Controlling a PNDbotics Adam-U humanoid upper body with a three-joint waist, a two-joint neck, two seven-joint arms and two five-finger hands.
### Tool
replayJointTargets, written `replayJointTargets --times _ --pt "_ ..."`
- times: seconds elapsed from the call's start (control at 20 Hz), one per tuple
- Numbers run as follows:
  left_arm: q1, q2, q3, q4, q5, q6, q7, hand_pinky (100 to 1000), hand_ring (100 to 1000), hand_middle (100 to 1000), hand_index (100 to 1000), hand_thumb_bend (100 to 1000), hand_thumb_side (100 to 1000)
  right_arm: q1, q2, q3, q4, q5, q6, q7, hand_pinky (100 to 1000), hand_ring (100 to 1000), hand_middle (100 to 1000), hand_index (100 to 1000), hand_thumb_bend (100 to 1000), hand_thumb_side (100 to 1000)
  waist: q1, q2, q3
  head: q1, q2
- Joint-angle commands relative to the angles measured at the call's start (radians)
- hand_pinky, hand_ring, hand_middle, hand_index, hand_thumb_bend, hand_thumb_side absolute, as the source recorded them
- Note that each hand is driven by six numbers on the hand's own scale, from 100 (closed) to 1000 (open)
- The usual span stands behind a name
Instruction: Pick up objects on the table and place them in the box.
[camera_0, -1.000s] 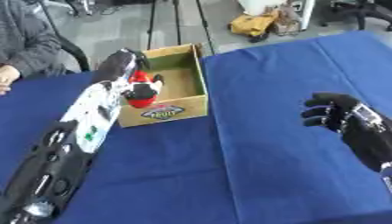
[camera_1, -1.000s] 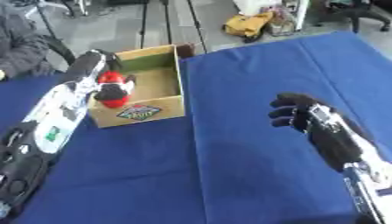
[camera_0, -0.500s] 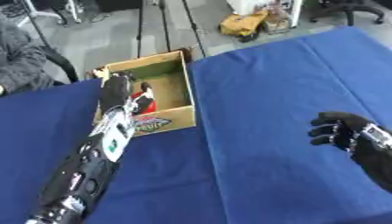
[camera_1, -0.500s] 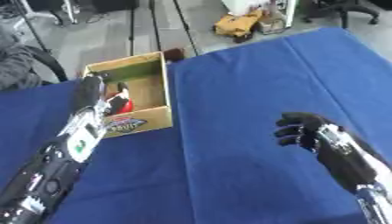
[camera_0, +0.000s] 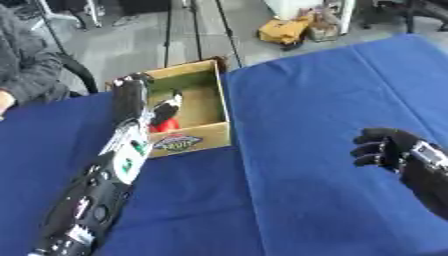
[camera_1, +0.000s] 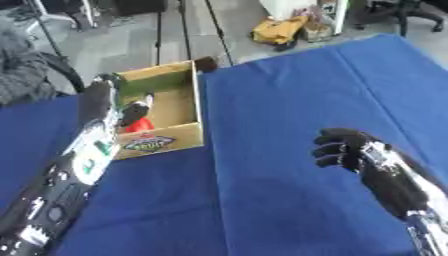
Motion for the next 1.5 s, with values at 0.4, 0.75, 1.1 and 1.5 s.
replayJointTargets --times 0.4,0.75,1.1,1.5 --pt "0.316 0.166 -0.042 -0.602 0.466 -0.098 0.007 445 480 531 664 383 683 0.012 -0.001 -0.028 -0.009 -0.009 0.001 -0.023 729 745 738 837 104 818 -0.027 -0.030 0.085 -0.048 0.016" --pt "0.531 0.132 -0.054 -0.669 0.706 -0.258 0.096 444 486 534 654 390 769 0.012 0.000 -0.030 -0.010 -0.018 -0.001 -0.023 730 745 738 837 113 813 -0.037 -0.030 0.118 -0.062 0.026" --pt "0.622 0.107 -0.051 -0.657 0.745 -0.349 0.129 450 491 540 653 402 825 0.017 0.000 -0.037 -0.011 -0.024 -0.009 -0.028 730 745 738 837 119 808 -0.045 -0.036 0.128 -0.063 0.043" --pt "0.685 0.062 -0.052 -0.638 0.775 -0.430 0.141 451 492 542 653 453 910 0.016 -0.003 -0.039 -0.012 -0.027 -0.013 -0.029 730 743 734 838 120 803 -0.049 -0.035 0.136 -0.055 0.073"
